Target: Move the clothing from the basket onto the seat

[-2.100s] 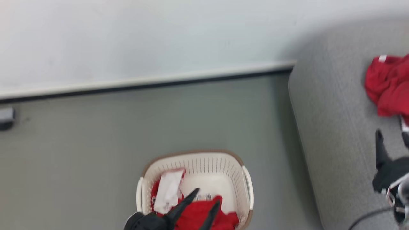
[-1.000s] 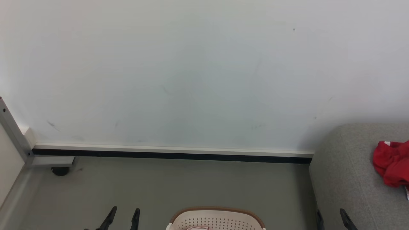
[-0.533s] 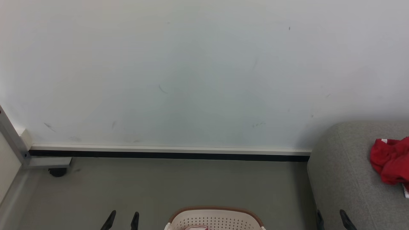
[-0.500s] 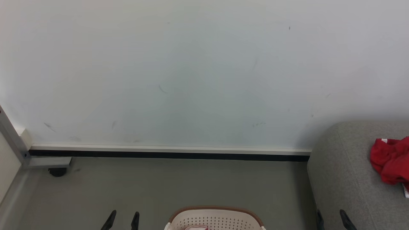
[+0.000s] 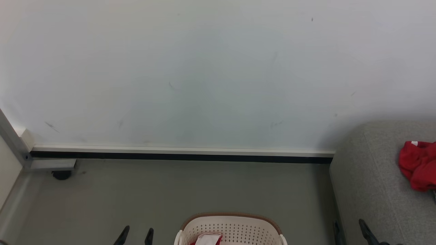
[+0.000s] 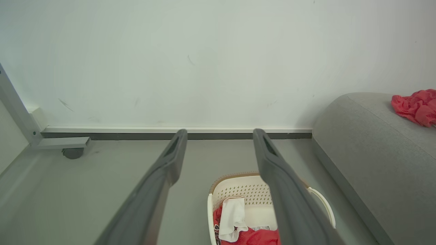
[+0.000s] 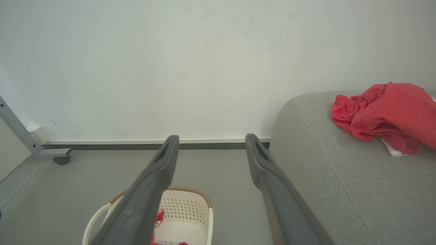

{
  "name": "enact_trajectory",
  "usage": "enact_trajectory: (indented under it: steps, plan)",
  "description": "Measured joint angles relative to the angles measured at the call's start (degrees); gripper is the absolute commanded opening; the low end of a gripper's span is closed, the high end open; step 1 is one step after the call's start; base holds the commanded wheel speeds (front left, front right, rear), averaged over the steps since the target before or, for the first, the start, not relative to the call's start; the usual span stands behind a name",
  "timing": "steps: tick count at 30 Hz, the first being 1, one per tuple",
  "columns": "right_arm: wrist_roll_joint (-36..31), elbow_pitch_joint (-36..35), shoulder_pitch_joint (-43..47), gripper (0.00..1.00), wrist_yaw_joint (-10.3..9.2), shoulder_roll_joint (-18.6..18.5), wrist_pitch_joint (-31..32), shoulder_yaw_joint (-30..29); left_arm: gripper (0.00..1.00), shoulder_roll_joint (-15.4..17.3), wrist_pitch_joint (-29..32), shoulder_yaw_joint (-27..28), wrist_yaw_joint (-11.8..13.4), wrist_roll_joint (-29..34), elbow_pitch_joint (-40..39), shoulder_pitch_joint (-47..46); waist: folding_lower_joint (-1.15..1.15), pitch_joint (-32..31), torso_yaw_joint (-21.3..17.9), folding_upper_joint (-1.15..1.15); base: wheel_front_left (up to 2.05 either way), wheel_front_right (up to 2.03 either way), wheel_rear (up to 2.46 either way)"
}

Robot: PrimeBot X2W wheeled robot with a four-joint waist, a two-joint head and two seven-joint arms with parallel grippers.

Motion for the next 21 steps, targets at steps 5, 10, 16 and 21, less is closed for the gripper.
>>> enact_trajectory:
  steps: [5,10,16,21]
  plan:
    - [-0.58,-2.02,-0.36,1.0,0.0,0.0,0.6,0.85,1.0,-0.8,0.0,-1.75,-1.76,0.68,4.36,-1.77,0.0,1.93,0.37,0.0,0.0,0.0,0.0]
    - [-1.03,-3.78,-2.77,1.0,0.0,0.08,1.3,3.05,1.0,-1.07,0.0,-3.28,-2.96,1.05,10.48,-5.53,0.01,4.16,-0.85,0.01,0.0,0.0,0.0]
    - [-2.19,-5.87,-5.5,1.0,0.0,0.08,2.46,5.88,1.0,-1.94,-0.02,-3.64,-2.92,0.96,18.52,-11.79,0.01,7.72,-4.17,0.01,0.0,0.0,0.0]
    - [-2.4,-7.06,-9.45,1.0,0.0,0.08,2.41,8.28,1.0,-2.8,-0.01,-3.11,-2.74,0.71,23.92,-19.08,0.01,12.41,-7.54,0.01,0.0,0.0,0.0]
